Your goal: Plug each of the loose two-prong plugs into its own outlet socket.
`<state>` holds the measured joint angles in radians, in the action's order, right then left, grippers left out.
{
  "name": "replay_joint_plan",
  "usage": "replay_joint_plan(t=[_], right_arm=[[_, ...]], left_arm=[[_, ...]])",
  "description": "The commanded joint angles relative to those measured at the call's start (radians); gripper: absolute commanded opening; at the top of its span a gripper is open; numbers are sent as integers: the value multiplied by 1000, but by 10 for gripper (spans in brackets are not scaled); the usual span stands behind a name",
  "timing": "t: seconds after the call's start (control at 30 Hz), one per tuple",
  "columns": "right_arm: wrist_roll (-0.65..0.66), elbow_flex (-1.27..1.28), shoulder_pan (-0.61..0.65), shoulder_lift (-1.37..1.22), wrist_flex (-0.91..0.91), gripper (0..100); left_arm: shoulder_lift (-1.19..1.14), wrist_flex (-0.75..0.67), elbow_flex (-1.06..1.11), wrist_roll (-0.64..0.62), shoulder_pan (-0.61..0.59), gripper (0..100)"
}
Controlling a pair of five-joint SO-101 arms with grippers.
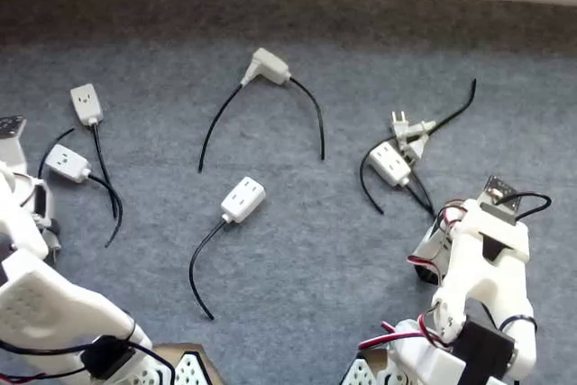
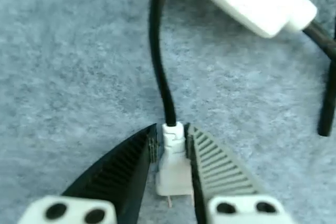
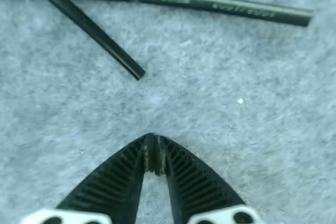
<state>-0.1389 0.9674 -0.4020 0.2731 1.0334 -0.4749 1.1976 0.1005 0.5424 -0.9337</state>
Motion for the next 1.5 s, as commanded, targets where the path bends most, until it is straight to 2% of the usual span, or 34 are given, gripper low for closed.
replay_joint_plan(t=[0.0,0.3,0.47,0.8,1.07,1.23,1.47], right_arm=[[-8,35,7,22,-64,9],[-8,39,7,22,-68,9],[-8,42,7,22,-93,9],[-8,44,7,22,-94,9],[-8,44,7,22,-94,9],[-8,44,7,22,-94,9],[-8,44,7,22,-94,9]], left_arm=[[-5,84,-130,6,-39,193],[-5,419,-363,9,-7,196],[-5,483,-375,9,18,196],[-16,465,-360,6,47,196],[-12,362,-223,6,88,196],[-15,258,-193,6,51,196],[-13,241,-196,11,4,196]])
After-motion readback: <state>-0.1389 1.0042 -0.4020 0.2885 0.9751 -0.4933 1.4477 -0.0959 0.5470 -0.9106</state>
